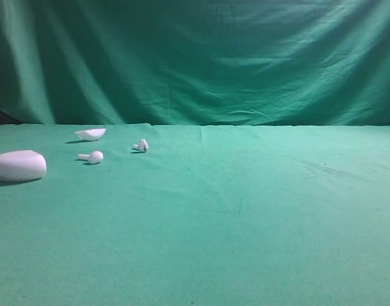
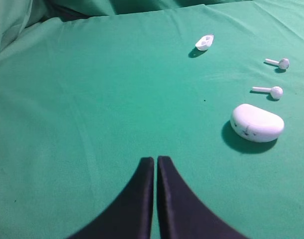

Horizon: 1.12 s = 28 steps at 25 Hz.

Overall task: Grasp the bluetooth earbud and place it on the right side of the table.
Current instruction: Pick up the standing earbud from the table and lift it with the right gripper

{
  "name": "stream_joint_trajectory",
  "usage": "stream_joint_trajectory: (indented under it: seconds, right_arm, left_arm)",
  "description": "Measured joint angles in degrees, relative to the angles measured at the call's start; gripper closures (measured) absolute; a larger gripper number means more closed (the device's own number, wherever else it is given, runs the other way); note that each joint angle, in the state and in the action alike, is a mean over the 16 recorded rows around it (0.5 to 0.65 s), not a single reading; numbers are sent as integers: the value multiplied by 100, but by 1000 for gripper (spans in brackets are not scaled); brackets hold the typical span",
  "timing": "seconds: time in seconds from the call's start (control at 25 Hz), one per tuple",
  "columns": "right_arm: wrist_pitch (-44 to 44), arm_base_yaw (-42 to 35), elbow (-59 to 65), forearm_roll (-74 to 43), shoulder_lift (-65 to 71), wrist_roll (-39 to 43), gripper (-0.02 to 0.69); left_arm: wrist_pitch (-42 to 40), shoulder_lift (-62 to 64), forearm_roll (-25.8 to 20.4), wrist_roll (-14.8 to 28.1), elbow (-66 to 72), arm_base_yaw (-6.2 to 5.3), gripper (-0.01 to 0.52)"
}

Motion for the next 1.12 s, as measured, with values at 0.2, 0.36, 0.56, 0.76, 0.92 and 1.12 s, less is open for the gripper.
stream_joint_trajectory:
  seconds: [0.2,0.36,0.56,0.76,0.92,1.12]
  right_arm:
    - [2,0,0,0,0,0,665]
    - [4,0,0,0,0,0,665]
    - [6,0,0,-1,0,0,665]
    - [-179,0,2,26,0,24,665]
    - [-773,0,4,103,0,60,665]
    - [-1482,0,-154,227,66,107,665]
  left_arm:
    - [0,0,1,0,0,0,514]
    - [0,0,1,0,0,0,514]
    - [0,0,2,0,0,0,514]
    - [0,0,2,0,0,0,514]
    - [0,0,1,0,0,0,514]
    - [0,0,2,0,0,0,514]
